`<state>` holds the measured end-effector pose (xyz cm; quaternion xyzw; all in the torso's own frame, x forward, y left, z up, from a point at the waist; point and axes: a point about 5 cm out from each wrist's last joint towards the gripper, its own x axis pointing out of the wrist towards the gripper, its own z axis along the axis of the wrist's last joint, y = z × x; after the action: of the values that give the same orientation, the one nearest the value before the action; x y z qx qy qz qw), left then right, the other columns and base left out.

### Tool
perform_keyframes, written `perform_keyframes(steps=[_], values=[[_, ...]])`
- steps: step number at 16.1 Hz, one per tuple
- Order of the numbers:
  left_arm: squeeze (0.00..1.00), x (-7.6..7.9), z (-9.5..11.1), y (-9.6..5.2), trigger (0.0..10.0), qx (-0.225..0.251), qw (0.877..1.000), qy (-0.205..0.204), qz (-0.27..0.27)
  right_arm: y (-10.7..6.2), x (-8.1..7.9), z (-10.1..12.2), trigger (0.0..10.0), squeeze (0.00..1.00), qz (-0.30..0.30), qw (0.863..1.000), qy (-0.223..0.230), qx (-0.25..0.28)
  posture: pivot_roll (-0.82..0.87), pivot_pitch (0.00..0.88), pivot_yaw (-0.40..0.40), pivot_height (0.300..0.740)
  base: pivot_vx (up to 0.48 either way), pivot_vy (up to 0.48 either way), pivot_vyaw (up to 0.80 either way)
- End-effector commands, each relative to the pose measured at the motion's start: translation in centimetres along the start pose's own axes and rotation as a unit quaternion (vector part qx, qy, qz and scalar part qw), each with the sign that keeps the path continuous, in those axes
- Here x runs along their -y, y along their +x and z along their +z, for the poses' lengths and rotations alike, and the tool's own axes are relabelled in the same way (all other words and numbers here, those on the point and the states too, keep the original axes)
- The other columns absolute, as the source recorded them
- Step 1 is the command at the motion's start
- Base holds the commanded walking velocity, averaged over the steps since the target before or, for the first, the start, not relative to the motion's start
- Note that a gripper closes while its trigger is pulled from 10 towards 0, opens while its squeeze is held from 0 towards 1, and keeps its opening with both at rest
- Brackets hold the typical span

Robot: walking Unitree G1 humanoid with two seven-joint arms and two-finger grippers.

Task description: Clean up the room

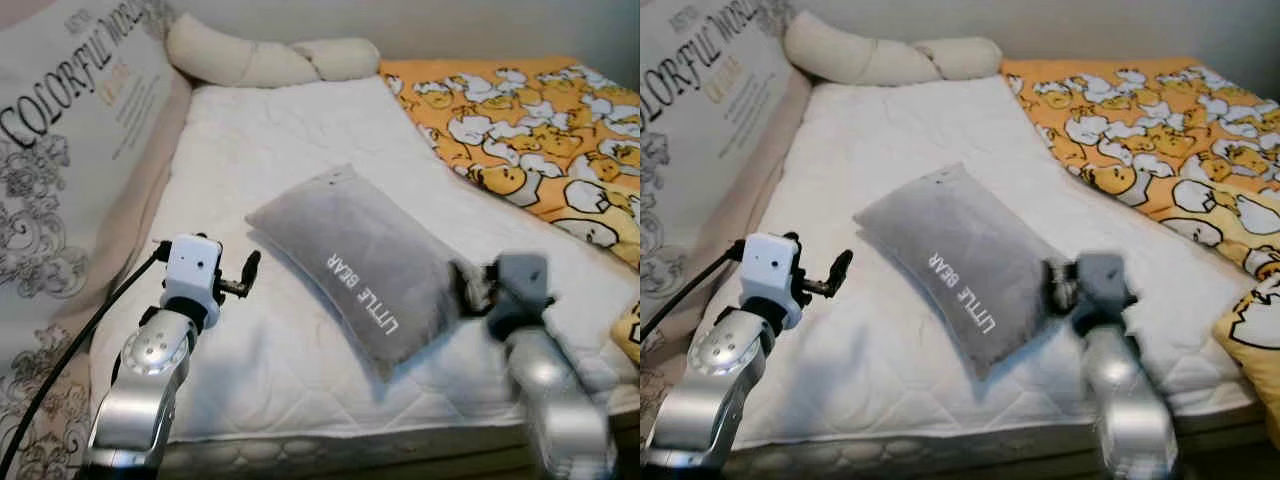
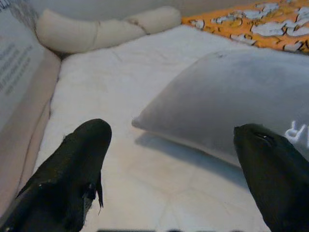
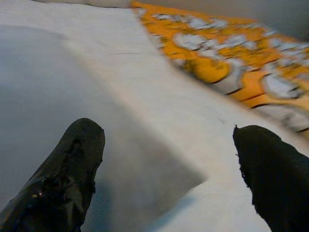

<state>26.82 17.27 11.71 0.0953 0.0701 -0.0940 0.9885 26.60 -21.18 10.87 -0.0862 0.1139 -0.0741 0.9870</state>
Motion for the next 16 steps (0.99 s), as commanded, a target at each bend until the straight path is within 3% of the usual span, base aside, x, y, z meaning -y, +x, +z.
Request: perform_keyframes(steps=[1, 3, 5, 7, 8, 10, 11, 12, 16], values=[[0.0, 0.1, -0.9, 0.8, 10.0, -0.029, 0.999, 0.012, -0.003, 1.2, 1.1, 0.5, 10.0, 0.0, -0.013, 1.0, -0.003, 0.01, 0.01, 0.0, -0.009, 0.74, 0.0, 0.0, 0.0], [0.0, 1.0, -2.5, 3.3, 10.0, -0.072, 0.995, 0.061, -0.033, 4.3, 2.7, 1.6, 10.0, 0.0, -0.027, 0.998, -0.048, 0.016, 0.01, 0.0, -0.017, 0.74, 0.0, 0.0, 0.0], [0.0, 2.2, -1.9, 5.8, 10.0, -0.073, 0.992, 0.08, -0.066, 6.7, 4.9, 1.7, 10.0, 0.0, -0.066, 0.993, -0.1, -0.005, 0.0, 0.0, -0.01, 0.74, 0.0, 0.0, 0.0], [0.0, 3.5, -1.7, 7.3, 10.0, -0.086, 0.988, 0.09, -0.095, 7.9, 6.7, 0.8, 10.0, 0.0, -0.094, 0.985, -0.136, -0.051, 0.0, 0.0, 0.0, 0.74, 0.0, 0.0, 0.0], [0.0, 4.9, -2.3, 7.9, 10.0, -0.103, 0.981, 0.108, -0.126, 8.0, 6.9, -0.6, 10.0, 0.0, -0.083, 0.984, -0.135, -0.087, -0.01, 0.0, 0.005, 0.74, 0.0, 0.0, 0.0], [0.0, 6.3, -3.0, 8.5, 10.0, -0.122, 0.973, 0.118, -0.156, 8.0, 6.6, -2.0, 10.0, 0.0, -0.058, 0.982, -0.134, -0.117, -0.01, 0.0, 0.009, 0.74, 0.0, 0.0, 0.0], [0.0, 8.0, -3.7, 8.5, 10.0, -0.144, 0.964, 0.122, -0.189, 7.9, 4.9, -3.2, 10.0, 0.0, -0.009, 0.982, -0.137, -0.133, -0.01, 0.0, 0.013, 0.74, 0.0, 0.0, 0.0], [0.0, 8.7, -4.3, 8.5, 10.0, -0.158, 0.958, 0.13, -0.2, 7.9, 3.7, -3.7, 10.0, 0.0, 0.025, 0.981, -0.135, -0.138, -0.02, 0.0, 0.017, 0.74, 0.0, 0.0, 0.0], [0.0, 10.7, -4.5, 8.5, 10.0, -0.166, 0.953, 0.12, -0.225, 7.7, -0.4, -4.0, 10.0, 0.0, 0.155, 0.972, -0.114, -0.132, -0.04, 0.0, 0.027, 0.74, 0.0, 0.0, 0.0]])
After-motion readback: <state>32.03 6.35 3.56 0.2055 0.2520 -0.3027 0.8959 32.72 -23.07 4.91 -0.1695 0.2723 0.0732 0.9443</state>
